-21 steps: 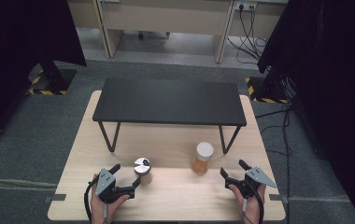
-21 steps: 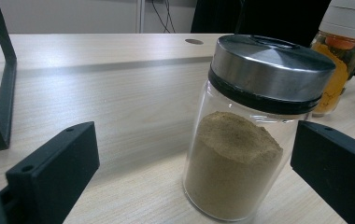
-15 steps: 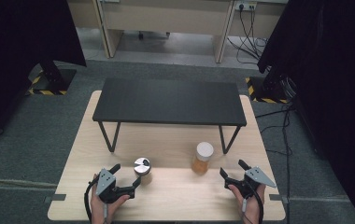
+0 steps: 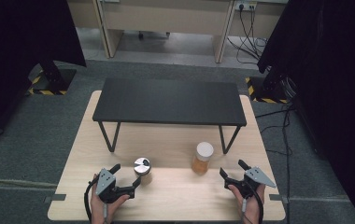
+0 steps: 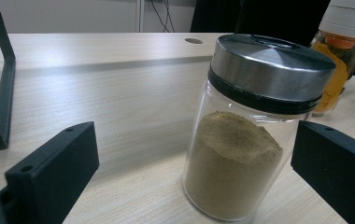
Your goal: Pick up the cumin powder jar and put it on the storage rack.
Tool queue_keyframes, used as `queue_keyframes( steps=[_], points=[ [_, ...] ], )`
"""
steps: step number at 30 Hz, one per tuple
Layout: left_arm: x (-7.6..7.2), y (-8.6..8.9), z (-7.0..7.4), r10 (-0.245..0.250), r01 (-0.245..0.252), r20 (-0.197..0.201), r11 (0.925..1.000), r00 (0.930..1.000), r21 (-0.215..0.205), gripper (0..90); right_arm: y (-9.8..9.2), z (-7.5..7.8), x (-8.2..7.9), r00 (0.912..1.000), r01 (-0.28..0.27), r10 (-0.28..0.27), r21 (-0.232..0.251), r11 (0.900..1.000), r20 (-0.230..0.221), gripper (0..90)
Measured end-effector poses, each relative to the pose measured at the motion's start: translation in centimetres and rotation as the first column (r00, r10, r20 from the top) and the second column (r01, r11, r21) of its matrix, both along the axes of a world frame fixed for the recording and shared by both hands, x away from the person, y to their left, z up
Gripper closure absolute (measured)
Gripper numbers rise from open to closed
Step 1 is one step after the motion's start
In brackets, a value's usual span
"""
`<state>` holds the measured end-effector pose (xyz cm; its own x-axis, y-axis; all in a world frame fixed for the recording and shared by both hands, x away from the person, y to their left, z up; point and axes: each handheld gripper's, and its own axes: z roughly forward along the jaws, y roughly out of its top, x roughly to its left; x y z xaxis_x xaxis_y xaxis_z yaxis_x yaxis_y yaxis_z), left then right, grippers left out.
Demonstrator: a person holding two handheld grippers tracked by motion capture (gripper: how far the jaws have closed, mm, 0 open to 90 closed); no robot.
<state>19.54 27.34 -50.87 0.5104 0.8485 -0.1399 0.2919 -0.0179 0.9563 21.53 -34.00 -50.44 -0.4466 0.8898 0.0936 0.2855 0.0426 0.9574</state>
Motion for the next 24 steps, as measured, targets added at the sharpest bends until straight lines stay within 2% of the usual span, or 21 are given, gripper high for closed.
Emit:
queue_keyframes(
  steps=[11,15,24],
  points=[
    [0.12,0.09,0.07,-0.02,0.02,-0.002,0.9998,0.9998,0.005,0.3,-0.06,0.0,0.02,1.0,0.0,0.0,0.003,1.0,-0.001,8.9],
    [0.27,-0.17,0.45,-0.043,0.043,0.002,0.9983,0.9991,0.039,0.3,-0.07,0.0,0.03,1.0,-0.001,0.001,0.004,1.0,-0.002,8.9],
    [0.37,-0.35,0.75,-0.067,0.067,0.0,0.9965,0.9978,0.051,0.3,-0.07,-0.01,0.02,1.0,-0.002,0.002,0.003,1.0,-0.001,8.9]
  ],
)
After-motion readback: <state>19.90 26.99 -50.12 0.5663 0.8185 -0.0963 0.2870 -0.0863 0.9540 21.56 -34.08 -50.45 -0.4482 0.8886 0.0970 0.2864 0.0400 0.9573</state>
